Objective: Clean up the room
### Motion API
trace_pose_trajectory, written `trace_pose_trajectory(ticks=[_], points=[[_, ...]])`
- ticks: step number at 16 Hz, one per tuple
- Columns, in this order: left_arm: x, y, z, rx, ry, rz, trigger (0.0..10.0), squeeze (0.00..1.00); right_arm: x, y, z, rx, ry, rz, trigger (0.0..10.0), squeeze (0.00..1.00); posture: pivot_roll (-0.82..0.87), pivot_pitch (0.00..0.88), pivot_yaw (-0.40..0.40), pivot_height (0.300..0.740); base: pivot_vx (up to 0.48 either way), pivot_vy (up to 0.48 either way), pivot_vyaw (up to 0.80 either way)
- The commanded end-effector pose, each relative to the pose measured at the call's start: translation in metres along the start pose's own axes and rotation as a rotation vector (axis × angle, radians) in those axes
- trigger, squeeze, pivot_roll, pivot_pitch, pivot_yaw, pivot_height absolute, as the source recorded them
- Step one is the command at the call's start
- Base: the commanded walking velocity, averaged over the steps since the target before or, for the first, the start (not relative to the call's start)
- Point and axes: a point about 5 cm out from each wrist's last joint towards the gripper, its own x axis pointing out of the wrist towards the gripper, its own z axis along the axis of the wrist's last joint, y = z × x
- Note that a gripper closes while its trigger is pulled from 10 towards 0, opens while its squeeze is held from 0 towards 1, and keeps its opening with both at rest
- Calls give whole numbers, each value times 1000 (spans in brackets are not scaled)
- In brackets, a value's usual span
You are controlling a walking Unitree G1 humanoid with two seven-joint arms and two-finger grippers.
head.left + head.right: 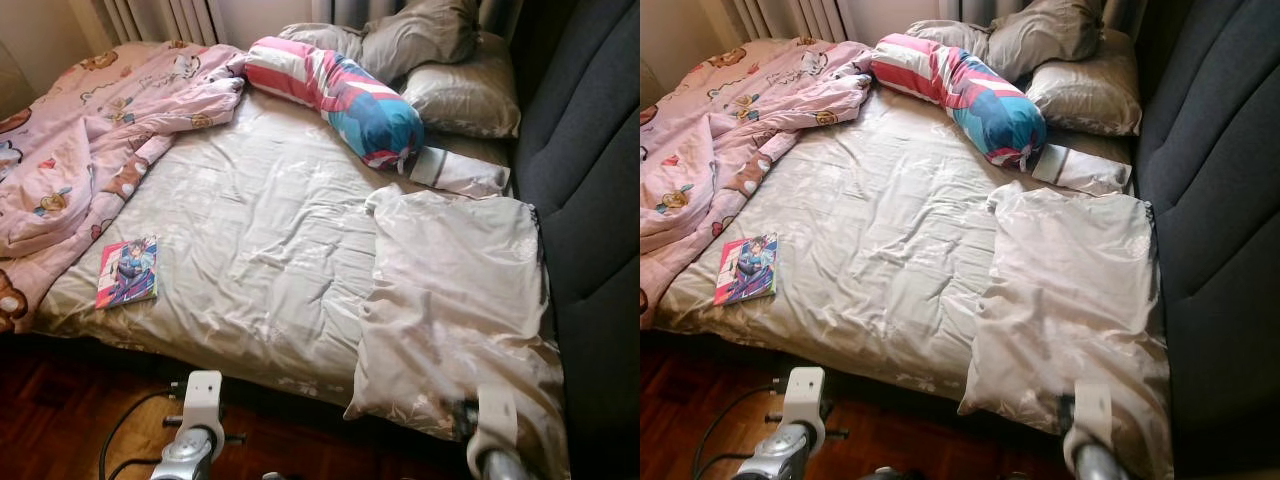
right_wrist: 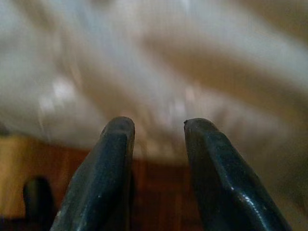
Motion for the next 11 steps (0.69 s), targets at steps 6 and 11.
trace_pose_trajectory(ticks=[6, 11], points=[[-4, 5, -17, 30, 58, 7, 10000, 0, -8, 4, -23, -11, 71, -5, 10000, 0, -32, 159, 41, 740, 0, 297, 0], [-4, 4, -19, 33, 65, 2, 10000, 0, -9, 5, -27, 7, 80, -9, 10000, 0, -30, 156, 42, 740, 0, 298, 0]])
